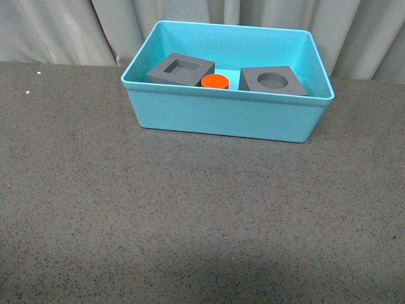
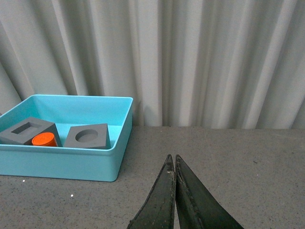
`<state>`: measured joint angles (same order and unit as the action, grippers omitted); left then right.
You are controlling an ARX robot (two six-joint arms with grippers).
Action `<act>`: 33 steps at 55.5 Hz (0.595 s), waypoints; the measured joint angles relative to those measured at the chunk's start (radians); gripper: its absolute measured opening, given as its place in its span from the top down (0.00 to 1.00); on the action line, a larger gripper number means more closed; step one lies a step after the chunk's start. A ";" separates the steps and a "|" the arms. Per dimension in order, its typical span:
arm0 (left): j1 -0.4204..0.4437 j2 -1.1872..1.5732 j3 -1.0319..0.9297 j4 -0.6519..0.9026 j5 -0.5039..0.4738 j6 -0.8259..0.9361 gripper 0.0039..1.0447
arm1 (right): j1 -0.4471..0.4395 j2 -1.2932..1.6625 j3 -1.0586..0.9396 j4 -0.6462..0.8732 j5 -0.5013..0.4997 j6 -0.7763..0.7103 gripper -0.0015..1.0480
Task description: Place gray and orange parts in blue box
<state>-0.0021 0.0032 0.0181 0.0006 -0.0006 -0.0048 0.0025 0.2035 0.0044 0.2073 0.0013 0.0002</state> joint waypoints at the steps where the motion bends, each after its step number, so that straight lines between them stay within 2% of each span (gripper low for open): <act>1: 0.000 0.000 0.000 0.000 0.000 0.000 0.06 | 0.000 -0.001 0.000 -0.001 0.000 0.000 0.99; 10: 0.000 0.000 0.000 0.000 0.000 0.000 0.06 | 0.000 -0.047 0.000 -0.047 0.000 0.000 0.99; 12: 0.000 0.000 0.000 0.000 0.000 0.000 0.06 | 0.000 -0.122 0.001 -0.152 -0.002 0.000 0.99; 14: 0.000 0.000 0.000 0.000 -0.001 0.000 0.06 | 0.000 -0.161 0.001 -0.195 -0.003 0.000 0.99; 29: 0.000 0.000 0.000 0.000 0.000 0.000 0.06 | 0.000 -0.199 0.001 -0.206 -0.003 0.000 0.99; 33: 0.000 0.000 0.000 0.000 0.000 0.000 0.06 | 0.000 -0.200 0.001 -0.206 -0.003 -0.001 0.89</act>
<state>-0.0021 0.0032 0.0181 0.0006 -0.0006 -0.0044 0.0025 0.0040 0.0051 0.0017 -0.0017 -0.0006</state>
